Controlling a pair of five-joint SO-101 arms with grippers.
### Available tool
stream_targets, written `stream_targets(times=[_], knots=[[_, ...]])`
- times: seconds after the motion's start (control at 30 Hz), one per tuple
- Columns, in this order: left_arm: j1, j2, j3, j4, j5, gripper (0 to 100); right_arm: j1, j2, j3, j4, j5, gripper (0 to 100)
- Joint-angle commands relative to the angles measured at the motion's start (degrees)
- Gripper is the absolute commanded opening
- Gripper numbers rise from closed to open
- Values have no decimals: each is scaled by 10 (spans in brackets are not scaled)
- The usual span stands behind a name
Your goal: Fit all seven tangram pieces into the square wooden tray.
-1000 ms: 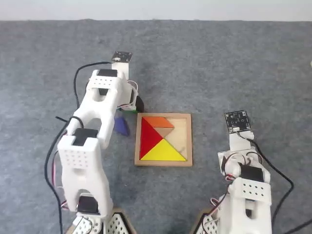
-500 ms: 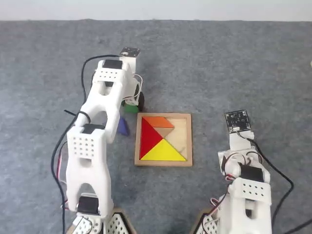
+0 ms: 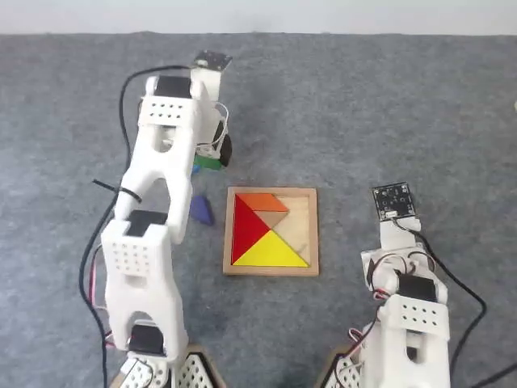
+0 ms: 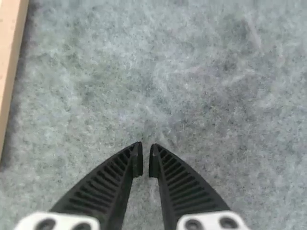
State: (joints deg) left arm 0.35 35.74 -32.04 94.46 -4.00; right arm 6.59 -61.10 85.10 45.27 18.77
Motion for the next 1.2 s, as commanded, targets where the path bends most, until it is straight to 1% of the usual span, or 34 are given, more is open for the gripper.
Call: stream_targets(times=[0.0, 0.07, 0.17, 0.23, 0.33, 0.4, 0.47, 0.57, 0.7, 0.8, 0.97, 1.1, 1.17], knots=[[40, -95, -4, 62, -31, 85, 4, -14, -4, -13, -5, 48], [67, -134, 40, 60, -46, 85, 4, -14, -4, -13, -5, 48], [135, -210, 159, 31, -57, 85, 4, -14, -4, -13, -5, 48], [190, -274, 269, -26, -65, 85, 4, -14, -4, -13, -5, 48], [257, -360, 449, -145, -76, 85, 4, -14, -4, -13, -5, 48], [282, -389, 540, -223, -84, 86, 5, -14, -5, -13, -5, 48], [285, -391, 588, -273, -88, 87, 8, -14, -7, -13, -5, 48], [282, -391, 618, -310, -103, 87, 35, -15, -11, -12, -8, 48], [281, -391, 621, -326, -104, 87, 80, -15, -25, -7, -11, 48], [283, -391, 621, -343, -103, 87, 86, -15, -28, -8, -34, 48], [283, -391, 623, -363, -88, 91, 87, -15, -28, -10, -36, 48], [283, -391, 625, -375, -86, 174, 87, -15, -28, -12, -36, 48], [283, -391, 625, -378, -83, 177, 87, -15, -28, -12, -36, 48]])
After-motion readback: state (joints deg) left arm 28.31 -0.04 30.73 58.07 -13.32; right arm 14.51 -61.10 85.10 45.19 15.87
